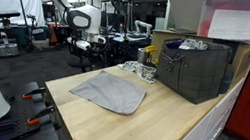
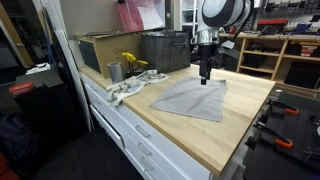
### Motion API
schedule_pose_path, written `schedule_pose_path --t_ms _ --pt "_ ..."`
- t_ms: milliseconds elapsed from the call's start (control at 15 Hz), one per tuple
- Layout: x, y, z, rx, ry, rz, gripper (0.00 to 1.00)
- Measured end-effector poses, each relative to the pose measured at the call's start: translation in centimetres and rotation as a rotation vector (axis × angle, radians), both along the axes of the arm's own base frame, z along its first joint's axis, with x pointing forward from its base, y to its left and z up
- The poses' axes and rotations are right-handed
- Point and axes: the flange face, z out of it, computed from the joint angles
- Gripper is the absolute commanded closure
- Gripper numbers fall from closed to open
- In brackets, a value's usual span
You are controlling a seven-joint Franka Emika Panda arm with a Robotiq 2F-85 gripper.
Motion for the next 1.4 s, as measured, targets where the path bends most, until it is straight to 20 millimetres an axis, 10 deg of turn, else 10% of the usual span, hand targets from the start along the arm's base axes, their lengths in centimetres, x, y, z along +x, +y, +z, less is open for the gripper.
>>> schedule_pose_path --t_ms 800,1400 --pt "-2.3 0.3 13.7 -0.302 -0.344 -0.369 0.0" --pt "-3.3 1.7 16.7 -0.374 -0.449 -0.403 0.0"
